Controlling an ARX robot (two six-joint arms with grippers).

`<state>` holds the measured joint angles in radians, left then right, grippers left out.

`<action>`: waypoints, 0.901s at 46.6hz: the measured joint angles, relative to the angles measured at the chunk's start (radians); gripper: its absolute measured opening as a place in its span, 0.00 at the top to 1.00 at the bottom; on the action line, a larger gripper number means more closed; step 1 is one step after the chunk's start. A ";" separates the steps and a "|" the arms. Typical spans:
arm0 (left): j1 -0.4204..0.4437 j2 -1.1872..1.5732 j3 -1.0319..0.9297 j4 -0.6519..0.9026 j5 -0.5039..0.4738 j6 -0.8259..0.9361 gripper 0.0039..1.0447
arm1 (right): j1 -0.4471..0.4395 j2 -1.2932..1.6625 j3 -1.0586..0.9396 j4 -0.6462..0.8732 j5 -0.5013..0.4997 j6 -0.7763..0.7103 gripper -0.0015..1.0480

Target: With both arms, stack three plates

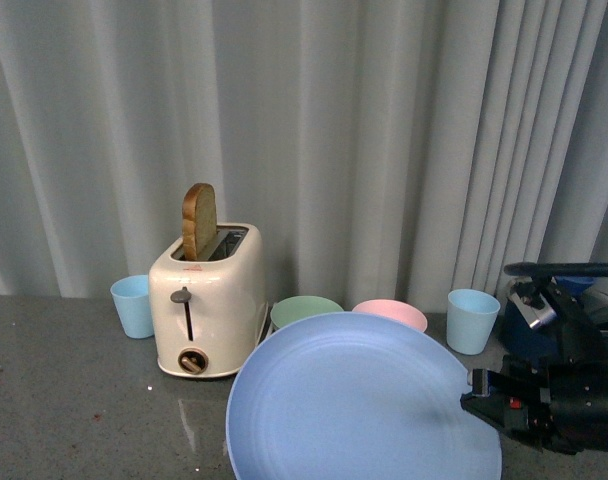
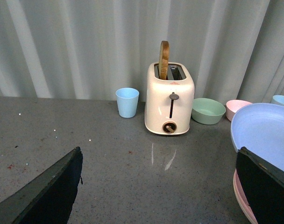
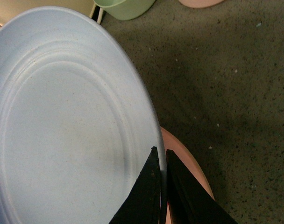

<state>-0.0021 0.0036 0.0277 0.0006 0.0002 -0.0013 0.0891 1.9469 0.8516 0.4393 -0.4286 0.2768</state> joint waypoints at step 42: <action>0.000 0.000 0.000 0.000 0.000 0.000 0.06 | 0.004 0.024 -0.155 0.045 0.002 0.012 0.97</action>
<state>-0.0021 0.0036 0.0277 0.0006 0.0002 -0.0013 0.0929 1.9713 0.6968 0.4843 -0.4271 0.2886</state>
